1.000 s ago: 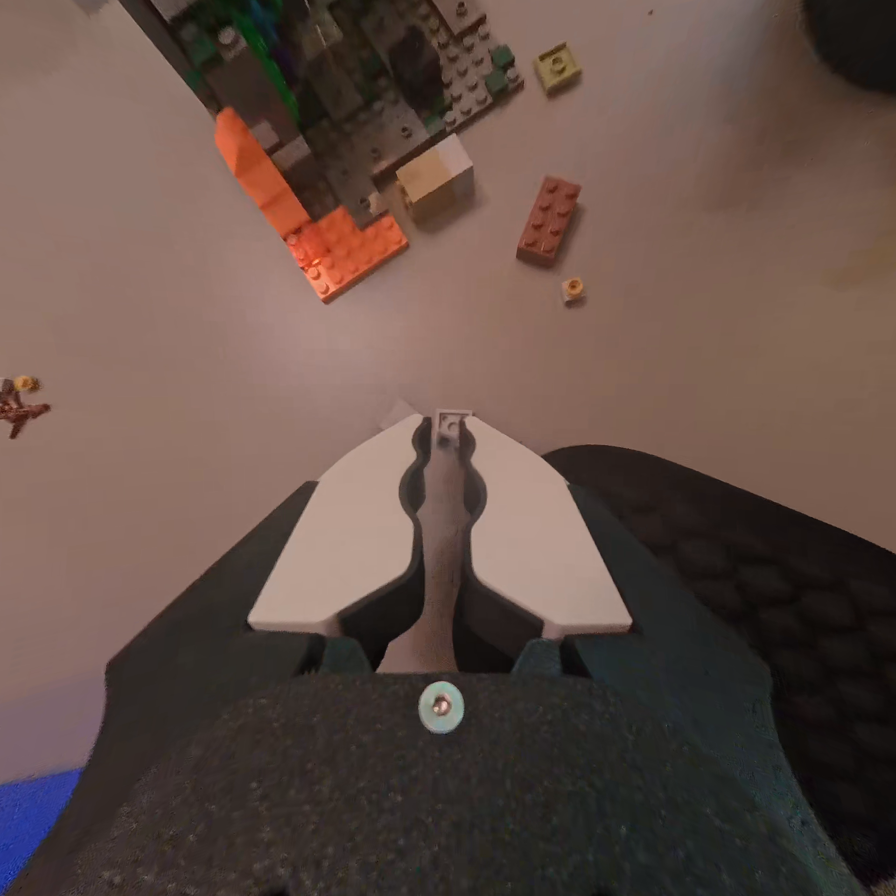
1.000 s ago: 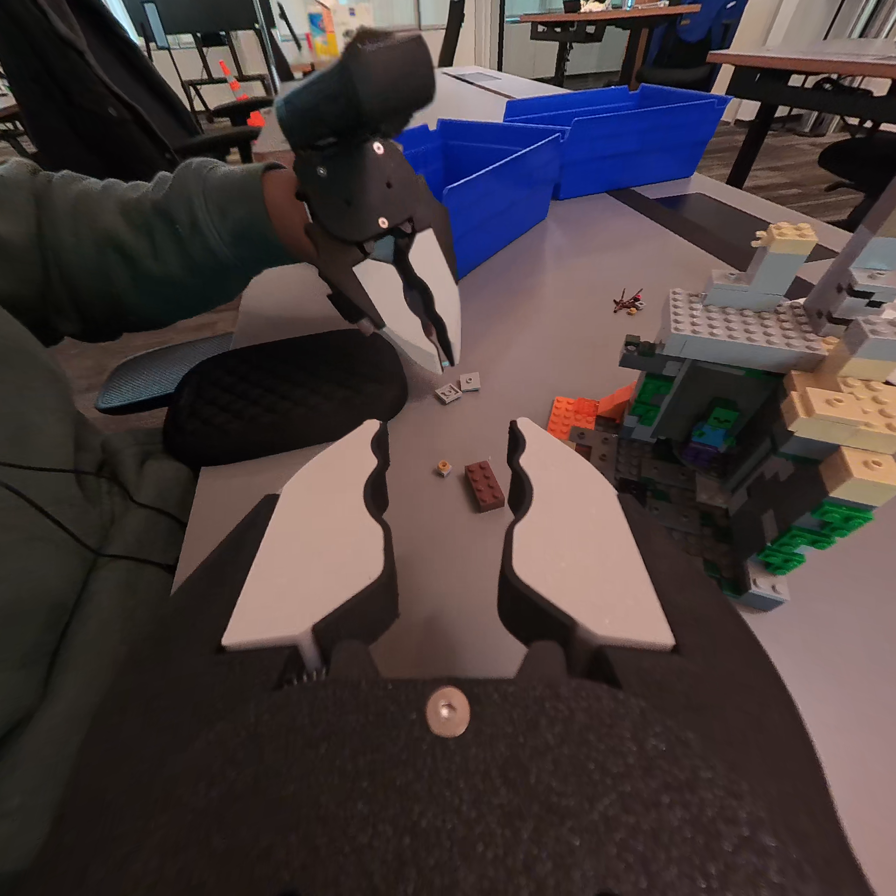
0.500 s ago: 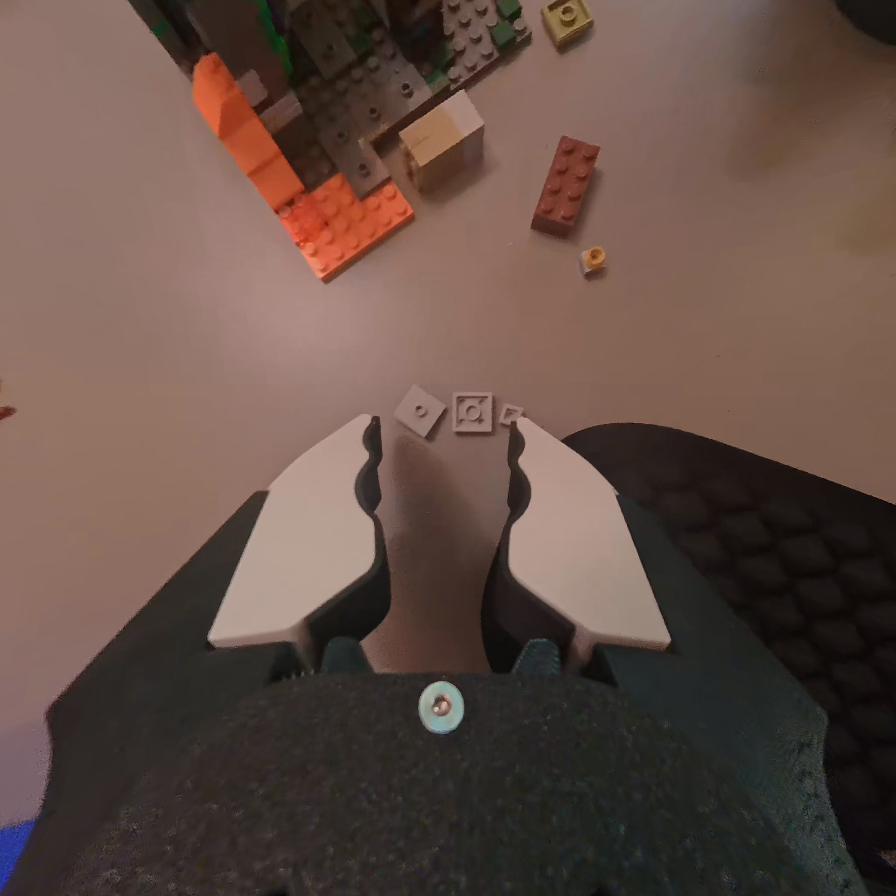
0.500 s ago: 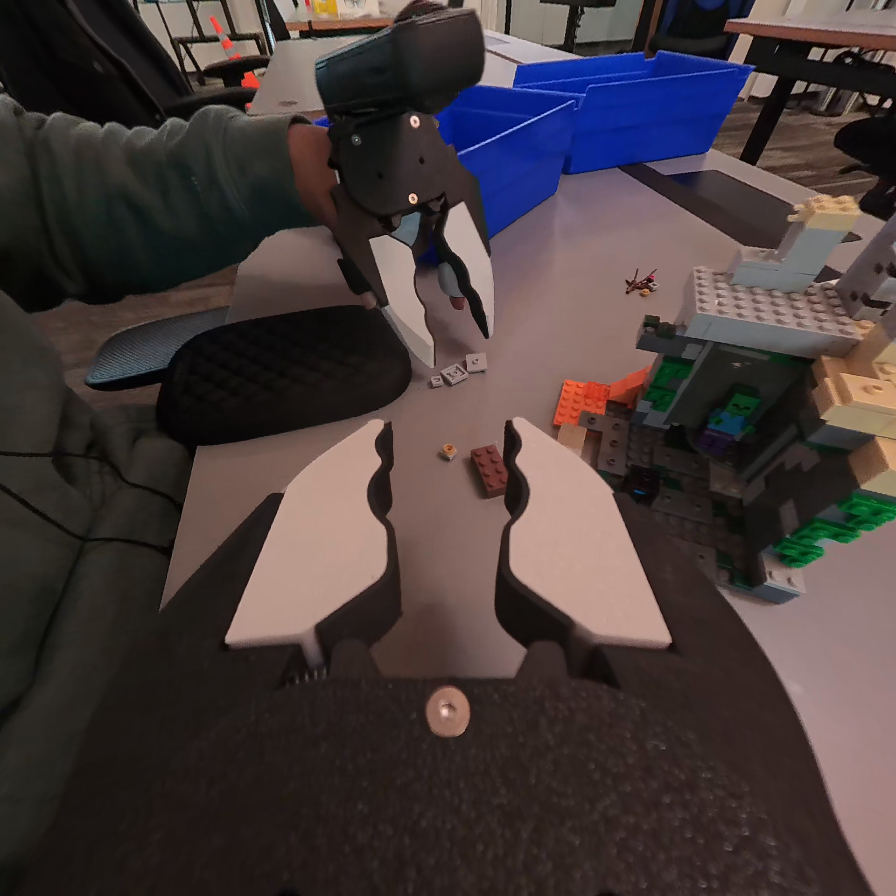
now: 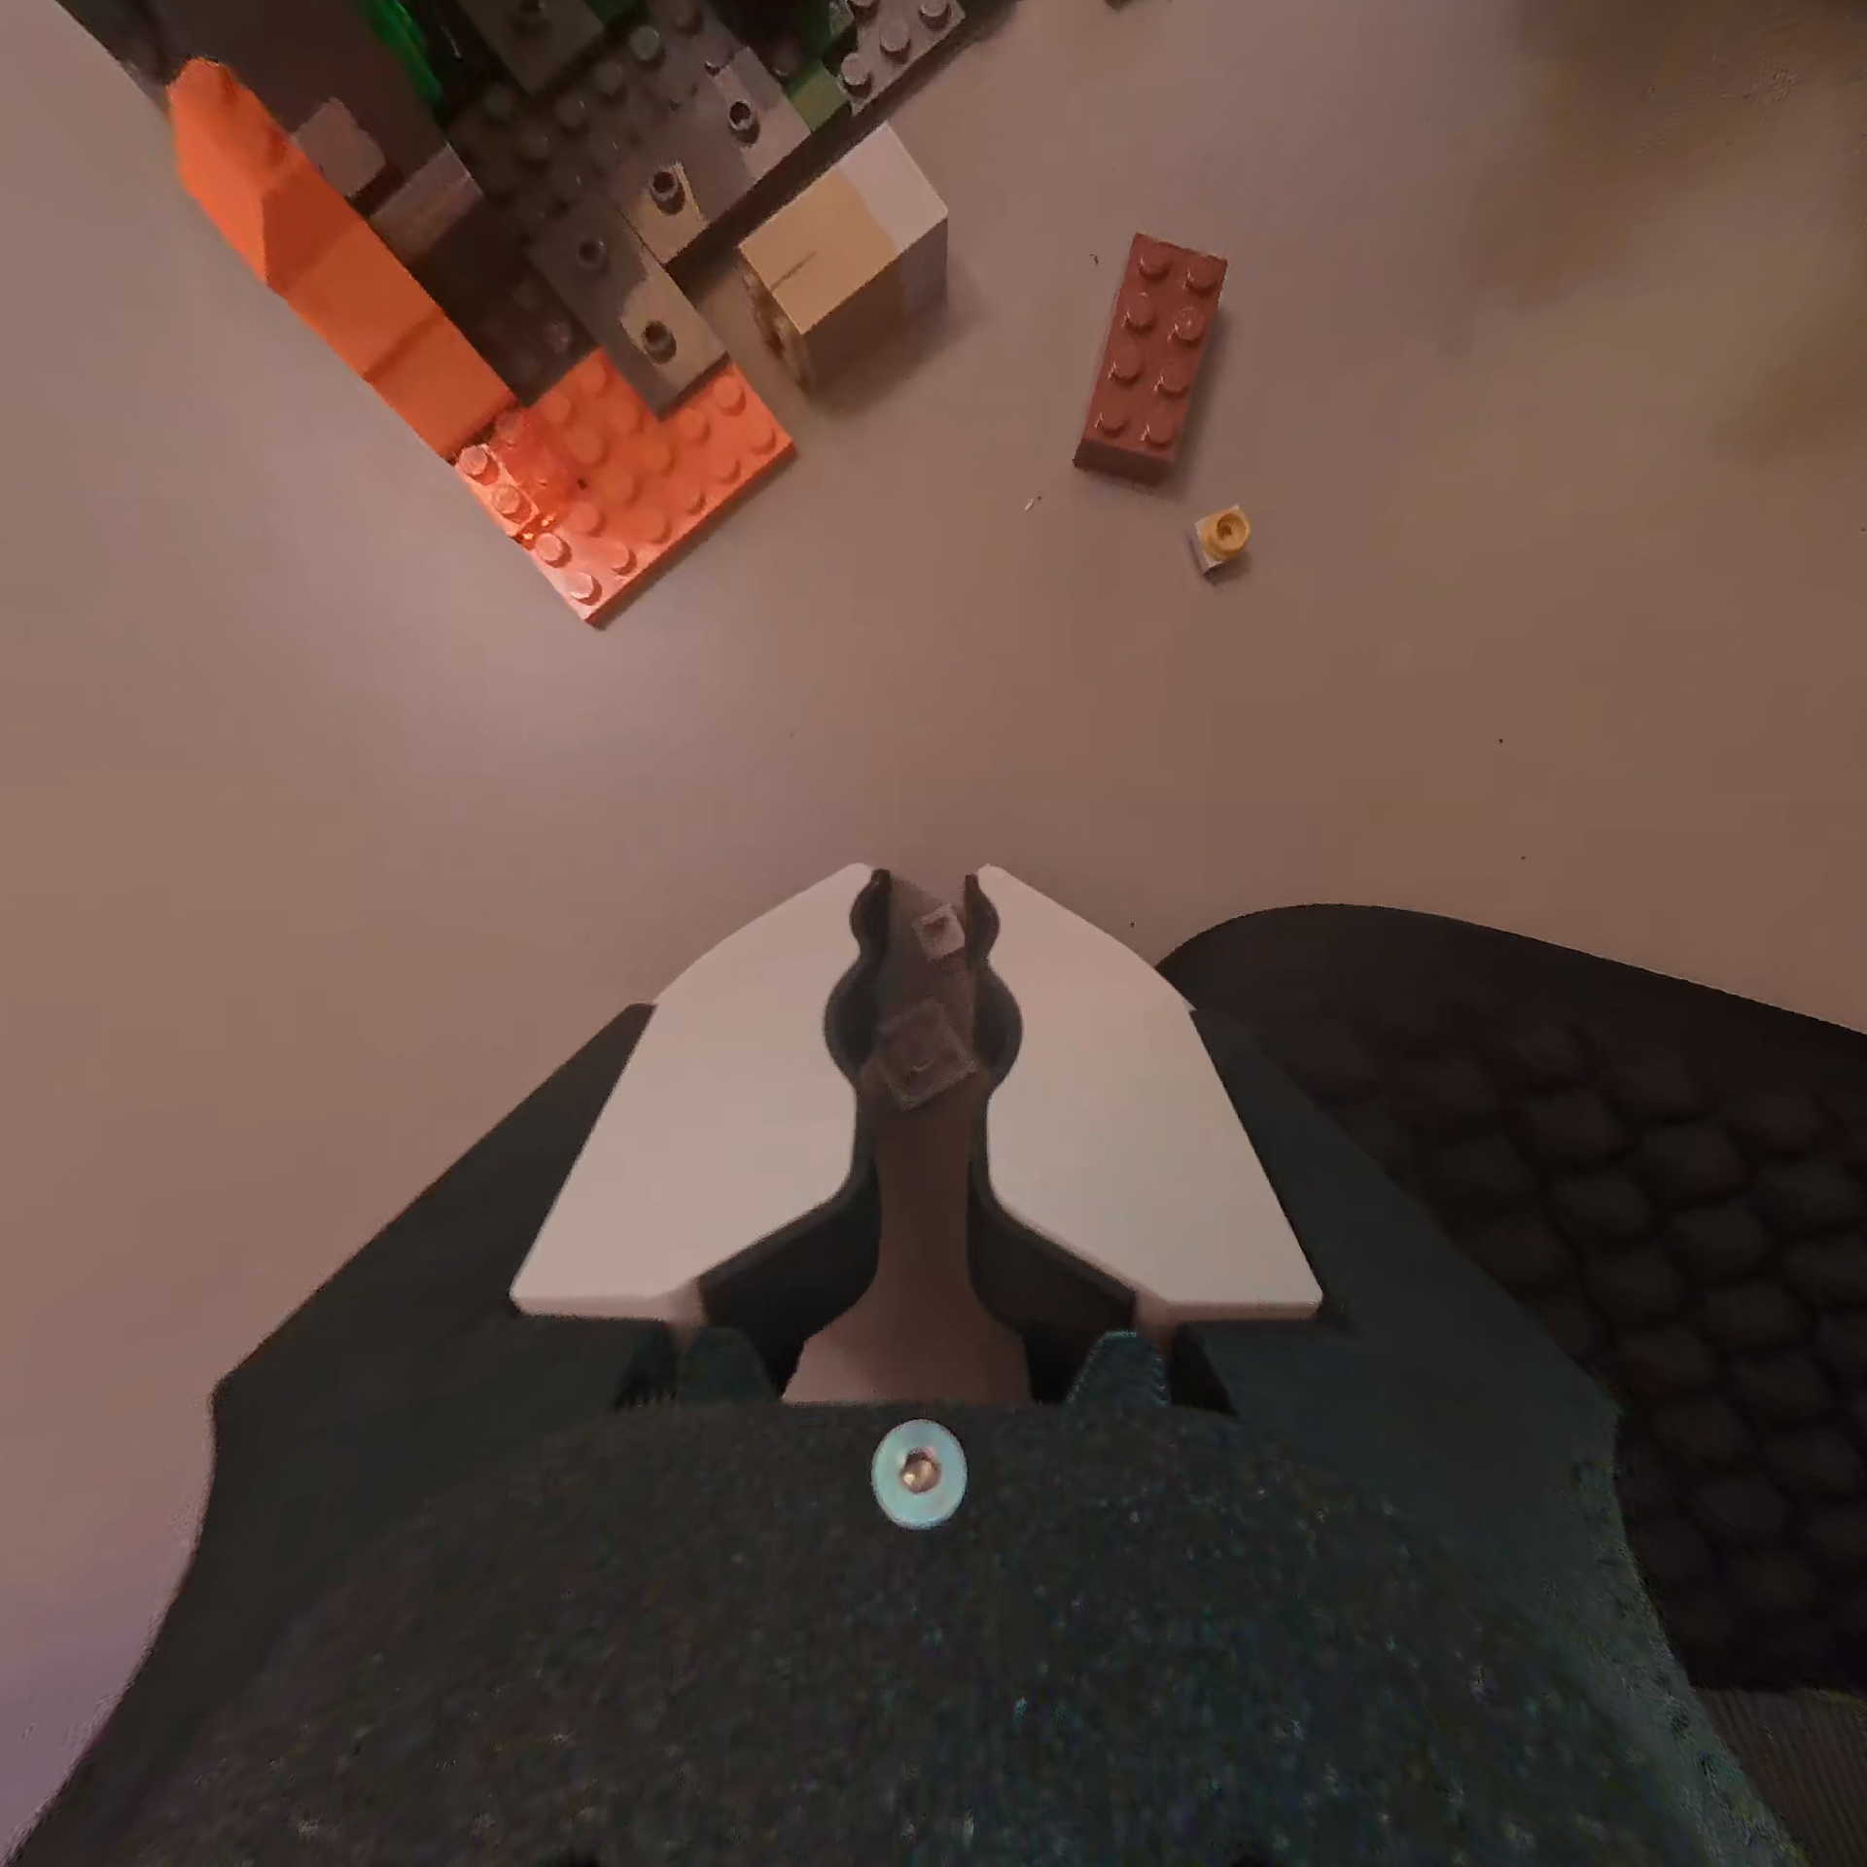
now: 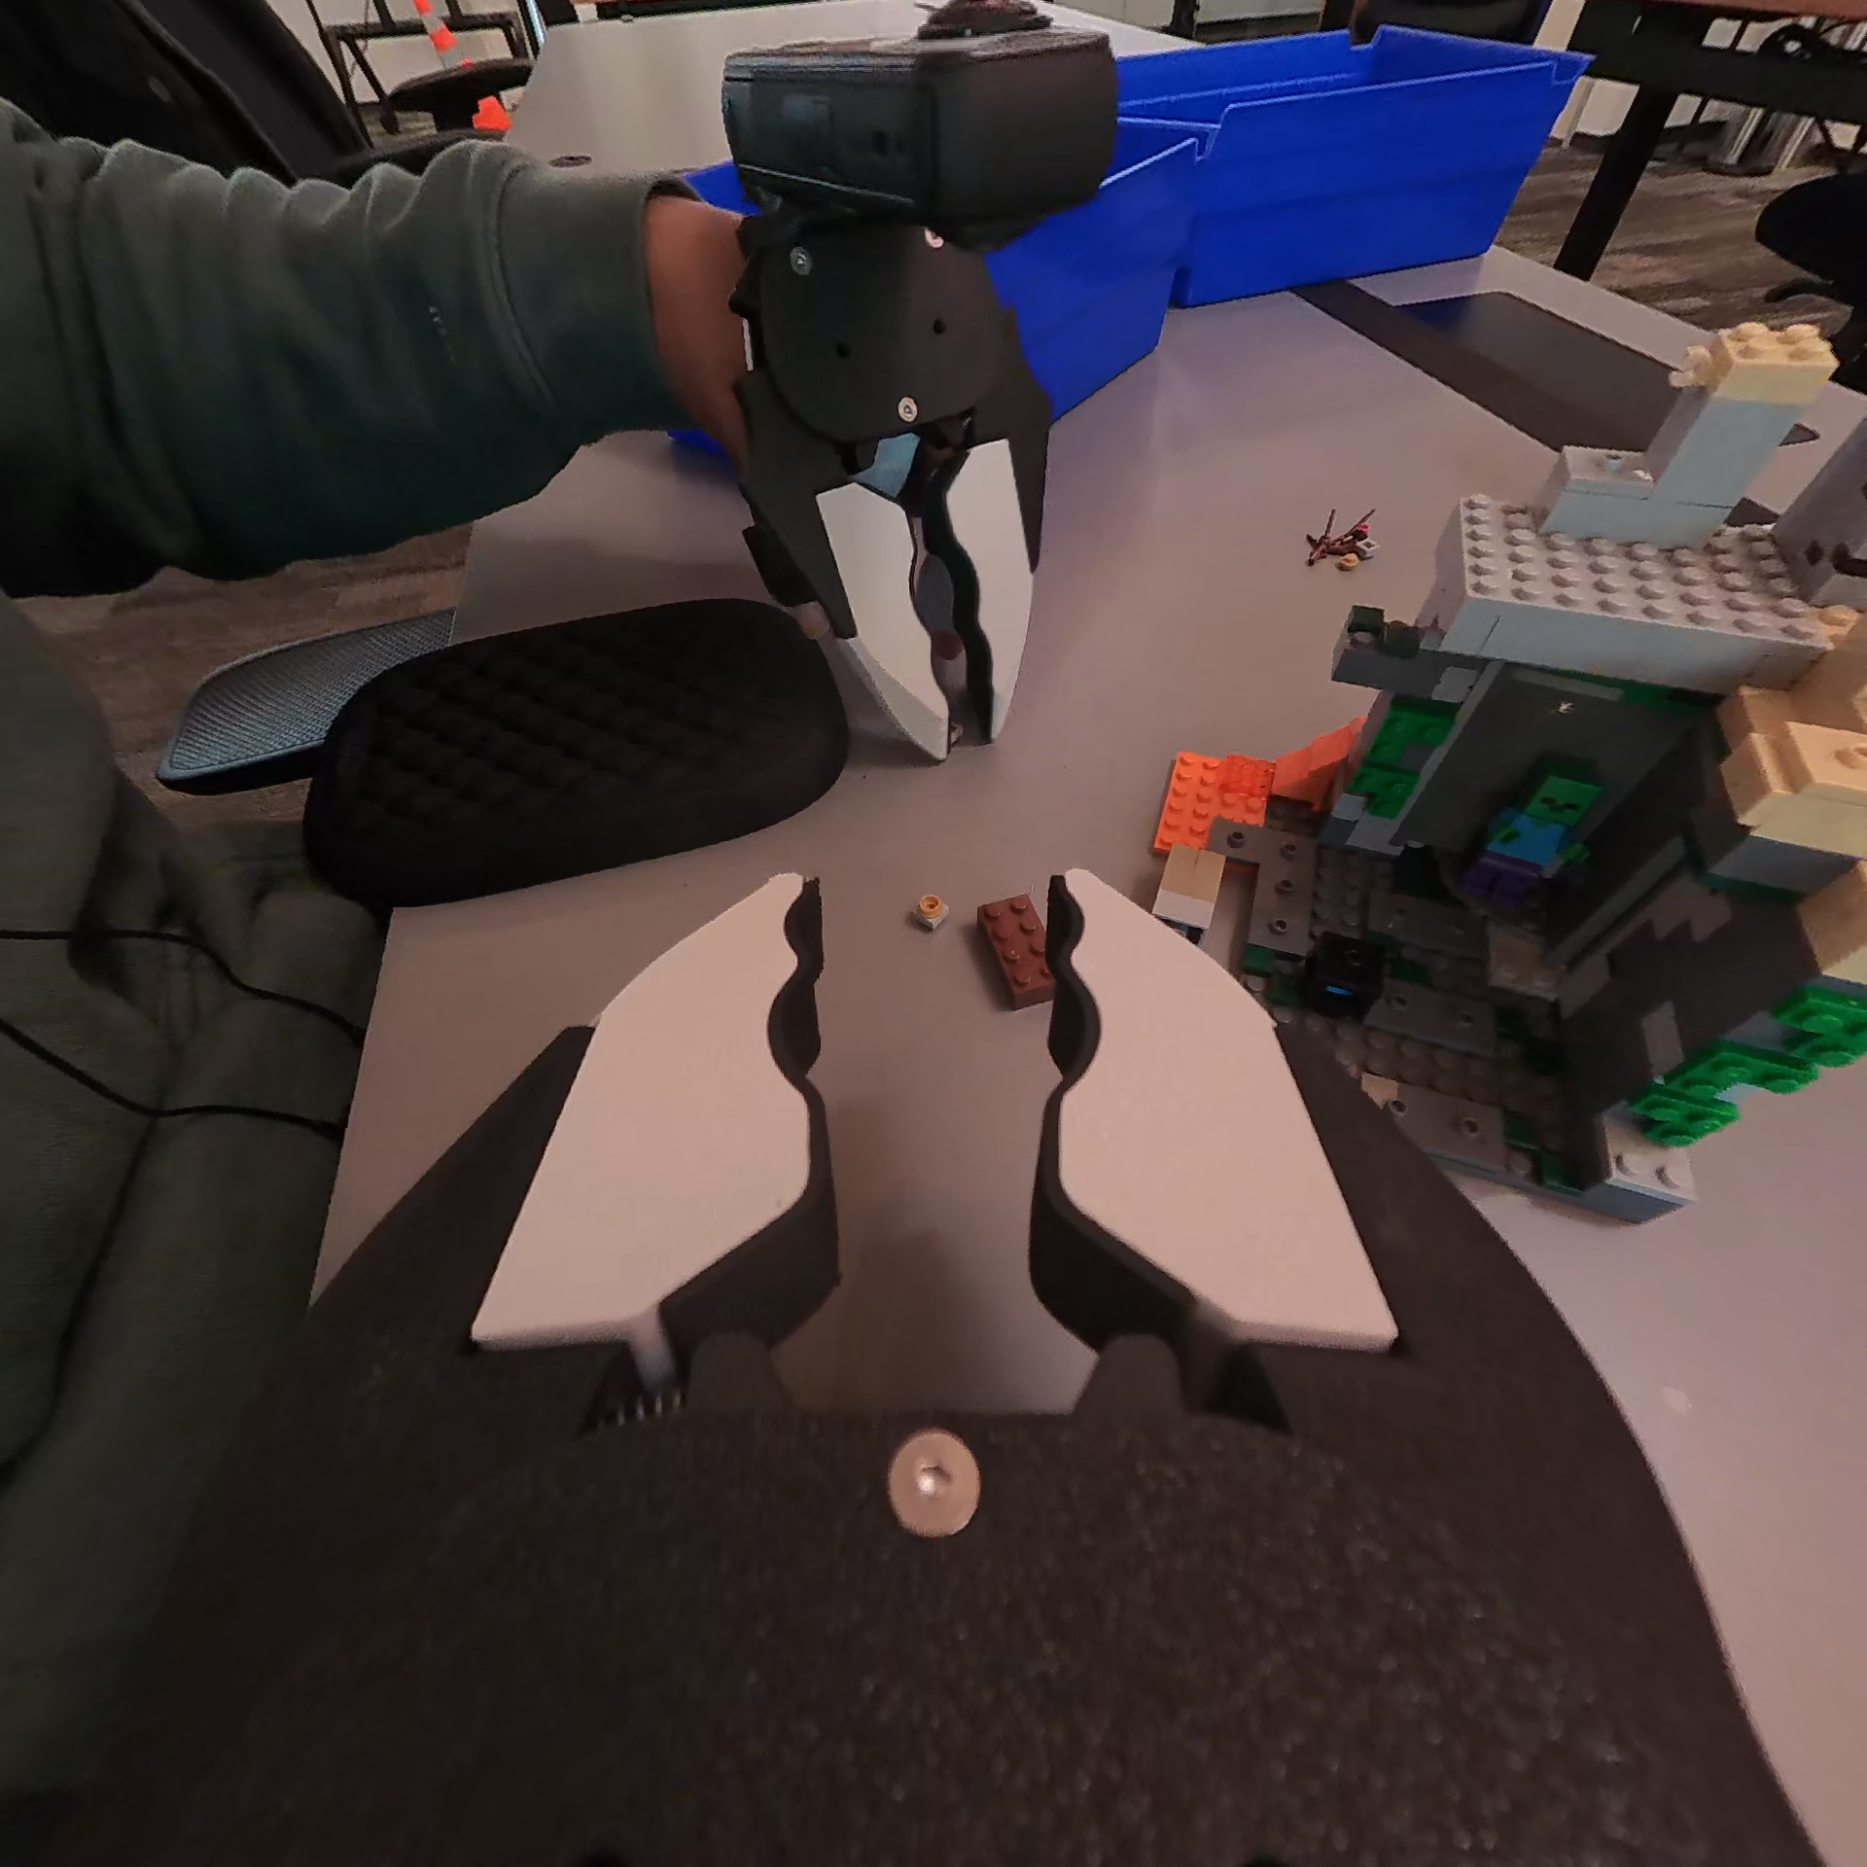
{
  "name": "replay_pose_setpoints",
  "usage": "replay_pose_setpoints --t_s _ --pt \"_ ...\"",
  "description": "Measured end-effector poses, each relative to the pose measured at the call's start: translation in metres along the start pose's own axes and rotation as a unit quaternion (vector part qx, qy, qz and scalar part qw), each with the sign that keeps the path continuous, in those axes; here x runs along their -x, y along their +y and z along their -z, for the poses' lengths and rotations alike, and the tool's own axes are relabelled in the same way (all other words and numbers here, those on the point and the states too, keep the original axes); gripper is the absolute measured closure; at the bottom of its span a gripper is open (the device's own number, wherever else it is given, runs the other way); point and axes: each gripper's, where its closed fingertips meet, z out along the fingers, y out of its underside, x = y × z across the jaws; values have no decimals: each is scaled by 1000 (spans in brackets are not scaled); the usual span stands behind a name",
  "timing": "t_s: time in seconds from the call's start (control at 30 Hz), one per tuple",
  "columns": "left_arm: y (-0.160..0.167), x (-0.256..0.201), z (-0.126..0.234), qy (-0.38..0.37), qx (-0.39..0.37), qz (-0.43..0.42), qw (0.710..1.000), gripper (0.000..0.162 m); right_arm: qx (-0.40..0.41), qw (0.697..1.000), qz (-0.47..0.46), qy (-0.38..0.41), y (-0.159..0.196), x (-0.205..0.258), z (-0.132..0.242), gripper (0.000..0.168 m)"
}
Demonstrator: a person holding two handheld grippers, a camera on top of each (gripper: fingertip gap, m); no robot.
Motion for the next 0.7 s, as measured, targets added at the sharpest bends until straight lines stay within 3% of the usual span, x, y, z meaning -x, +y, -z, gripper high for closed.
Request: replay_pose_setpoints --t_s 0.1,0.3,0.4,0.47,0.6,0.7 --pt "2 2 1 -16 -4 -6 1000 162 3 1000 -1 -1 1 0 -1 126" --pt "-4 11 18 -57 -31 -2 998 162 7 1000 0 -2 3 1 -2 126" --pt "6 10 27 -50 -1 14 999 126 8 1000 0 -3 3 1 -2 126" --pt "17 10 26 -50 26 20 998 113 8 1000 1 -3 3 1 -2 126" --pt "31 4 16 -36 53 32 997 113 7 1000 0 -2 3 1 -1 126" --pt "28 5 14 -34 47 54 997 124 6 1000 -2 -2 3 1 -1 126"
